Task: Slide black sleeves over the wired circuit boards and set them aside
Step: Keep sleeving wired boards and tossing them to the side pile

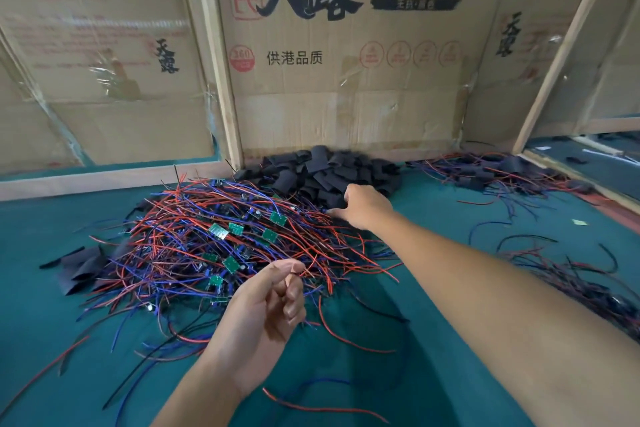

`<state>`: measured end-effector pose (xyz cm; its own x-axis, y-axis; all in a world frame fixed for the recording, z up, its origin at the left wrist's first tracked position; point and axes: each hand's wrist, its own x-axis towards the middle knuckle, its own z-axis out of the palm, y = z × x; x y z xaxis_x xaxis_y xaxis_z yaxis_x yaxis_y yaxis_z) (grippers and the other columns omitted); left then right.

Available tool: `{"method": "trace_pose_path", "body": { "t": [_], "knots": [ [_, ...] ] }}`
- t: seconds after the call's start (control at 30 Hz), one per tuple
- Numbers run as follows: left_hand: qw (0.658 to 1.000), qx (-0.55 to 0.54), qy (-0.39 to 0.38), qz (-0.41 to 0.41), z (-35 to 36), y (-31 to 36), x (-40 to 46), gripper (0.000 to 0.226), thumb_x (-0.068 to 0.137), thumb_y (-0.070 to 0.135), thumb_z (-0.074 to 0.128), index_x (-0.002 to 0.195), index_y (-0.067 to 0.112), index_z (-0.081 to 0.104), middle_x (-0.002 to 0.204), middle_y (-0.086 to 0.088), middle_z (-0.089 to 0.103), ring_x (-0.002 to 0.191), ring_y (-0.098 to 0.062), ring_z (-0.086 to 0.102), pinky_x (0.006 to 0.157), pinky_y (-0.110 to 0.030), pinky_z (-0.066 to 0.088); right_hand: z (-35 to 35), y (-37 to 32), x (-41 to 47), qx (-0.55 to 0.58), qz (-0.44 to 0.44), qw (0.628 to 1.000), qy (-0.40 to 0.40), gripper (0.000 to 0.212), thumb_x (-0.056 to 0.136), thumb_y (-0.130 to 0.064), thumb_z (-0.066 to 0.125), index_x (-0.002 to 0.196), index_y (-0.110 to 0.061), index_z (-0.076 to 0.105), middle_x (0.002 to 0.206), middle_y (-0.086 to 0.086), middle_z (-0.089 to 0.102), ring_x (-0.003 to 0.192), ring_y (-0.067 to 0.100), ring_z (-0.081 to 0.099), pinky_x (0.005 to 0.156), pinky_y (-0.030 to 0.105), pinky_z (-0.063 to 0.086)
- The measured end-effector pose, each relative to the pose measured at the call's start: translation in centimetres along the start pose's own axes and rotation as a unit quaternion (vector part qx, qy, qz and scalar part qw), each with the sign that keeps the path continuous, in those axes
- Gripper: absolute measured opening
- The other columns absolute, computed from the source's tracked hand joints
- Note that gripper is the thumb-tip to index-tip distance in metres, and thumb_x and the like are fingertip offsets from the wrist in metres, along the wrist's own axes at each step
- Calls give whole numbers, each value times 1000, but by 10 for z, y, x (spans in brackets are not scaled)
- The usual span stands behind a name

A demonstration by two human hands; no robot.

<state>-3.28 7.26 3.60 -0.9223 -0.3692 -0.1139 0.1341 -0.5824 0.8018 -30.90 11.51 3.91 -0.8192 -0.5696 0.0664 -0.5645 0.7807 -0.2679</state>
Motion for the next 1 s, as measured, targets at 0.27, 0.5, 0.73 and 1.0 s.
{"method": "trace_pose_path", "body": {
  "t": [0.27,0.5,0.73,1.0],
  "knots": [
    [999,19,21,44,-8,-3,4,17,81,18,61,92,6,63,65,-5,40,50,-15,32,44,-24,29,-26,-14,-38,359,44,927,103,11,95,-17,51,103,-13,46,86,10,66,63,21,63,51,29,46],
    [795,516,177,266,-30,6,11,15,92,24,58,78,29,60,64,10,61,53,-8,50,51,-21,38,-20,-25,-157,658,39,752,-27,43,81,-54,49,102,-17,50,56,-8,35,45,10,24,39,20,19],
    [751,500,302,306,-57,24,17,10,94,19,63,99,25,56,78,10,63,73,-7,58,66,-30,45,4,3,-174,631,-8,774,-43,53,85,-58,47,118,-18,56,64,-13,42,53,5,31,44,20,23],
    [742,515,365,224,-55,71,46,67,81,66,68,118,18,38,83,4,61,75,-16,61,66,-35,43,18,5,-168,666,-22,745,32,36,104,-48,38,109,-20,61,65,-13,41,53,4,33,44,17,25]
  ]
}}
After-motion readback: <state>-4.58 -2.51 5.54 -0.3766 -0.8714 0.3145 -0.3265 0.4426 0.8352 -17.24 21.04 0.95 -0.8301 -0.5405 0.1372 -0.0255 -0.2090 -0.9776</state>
